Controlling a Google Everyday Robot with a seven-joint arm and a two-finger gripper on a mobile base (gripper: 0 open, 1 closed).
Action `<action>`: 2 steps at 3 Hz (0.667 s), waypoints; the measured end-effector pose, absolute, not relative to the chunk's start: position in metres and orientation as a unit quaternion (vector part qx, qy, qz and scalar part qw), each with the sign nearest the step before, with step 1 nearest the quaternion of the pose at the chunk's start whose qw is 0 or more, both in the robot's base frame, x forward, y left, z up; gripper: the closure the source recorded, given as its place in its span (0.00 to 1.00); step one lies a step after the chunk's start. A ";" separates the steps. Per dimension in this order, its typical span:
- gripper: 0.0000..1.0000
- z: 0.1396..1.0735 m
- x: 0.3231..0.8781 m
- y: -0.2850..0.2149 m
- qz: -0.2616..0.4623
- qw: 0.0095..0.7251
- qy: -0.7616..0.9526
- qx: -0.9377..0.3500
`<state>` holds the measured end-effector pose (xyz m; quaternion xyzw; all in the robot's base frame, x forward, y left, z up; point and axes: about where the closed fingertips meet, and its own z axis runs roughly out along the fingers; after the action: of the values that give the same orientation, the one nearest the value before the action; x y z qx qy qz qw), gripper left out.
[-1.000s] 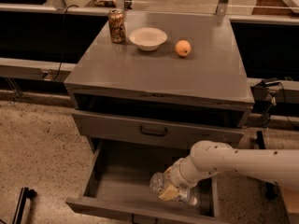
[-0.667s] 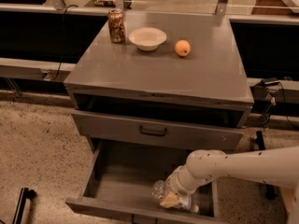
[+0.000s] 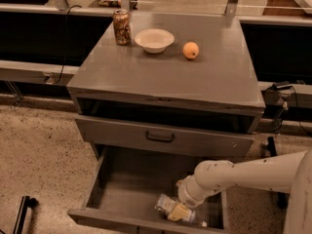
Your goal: Place blue plastic bottle into middle drawer
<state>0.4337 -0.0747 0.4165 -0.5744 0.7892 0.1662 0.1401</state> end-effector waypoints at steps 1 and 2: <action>0.00 0.417 0.434 -0.075 0.166 0.140 0.789 -0.574; 0.00 0.433 0.425 -0.074 0.180 0.155 0.778 -0.581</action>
Offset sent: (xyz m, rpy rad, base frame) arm -0.0218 0.0007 0.0459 0.1075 -0.0396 0.0573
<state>0.4250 -0.0739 0.4325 -0.5813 0.7784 0.1797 0.1546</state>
